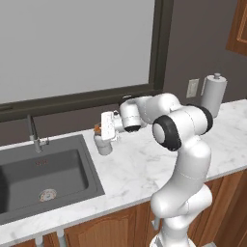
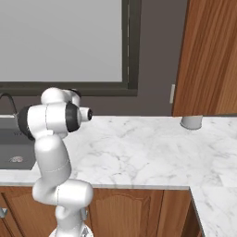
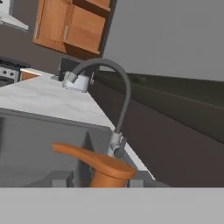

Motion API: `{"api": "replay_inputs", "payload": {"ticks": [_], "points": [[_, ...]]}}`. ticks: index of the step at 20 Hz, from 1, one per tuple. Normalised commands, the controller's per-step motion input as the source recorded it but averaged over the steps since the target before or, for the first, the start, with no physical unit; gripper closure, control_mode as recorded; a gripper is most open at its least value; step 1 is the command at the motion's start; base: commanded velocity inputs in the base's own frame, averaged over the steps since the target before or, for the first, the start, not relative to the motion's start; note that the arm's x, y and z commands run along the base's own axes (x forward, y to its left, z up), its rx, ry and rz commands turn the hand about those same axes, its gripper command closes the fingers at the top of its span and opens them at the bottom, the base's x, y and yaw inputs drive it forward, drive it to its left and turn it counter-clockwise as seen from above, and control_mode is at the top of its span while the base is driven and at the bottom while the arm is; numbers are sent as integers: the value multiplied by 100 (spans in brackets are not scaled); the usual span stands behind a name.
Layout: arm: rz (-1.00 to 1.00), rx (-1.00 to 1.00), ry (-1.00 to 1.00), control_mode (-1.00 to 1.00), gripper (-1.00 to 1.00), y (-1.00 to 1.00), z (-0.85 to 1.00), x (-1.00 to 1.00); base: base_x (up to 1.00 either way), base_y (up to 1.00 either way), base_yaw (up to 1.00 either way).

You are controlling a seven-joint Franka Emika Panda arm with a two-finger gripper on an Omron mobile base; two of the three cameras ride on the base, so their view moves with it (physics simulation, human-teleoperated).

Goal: Locate and retrieve the spray and soap dispenser from the cabinet. Place them next to the sink.

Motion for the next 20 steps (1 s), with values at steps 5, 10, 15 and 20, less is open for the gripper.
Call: {"api": "replay_inputs", "payload": {"ticks": [5,10,15,20], "points": [[0,0,-5,-100,100,-26,-29,-16,0,0,0],[0,0,0,-100,100,-33,-36,-5,0,0,0],[0,0,6,-100,100,-25,-33,0,0,0,0],[0,0,0,-100,100,-3,-12,0,0,0,0]]}}
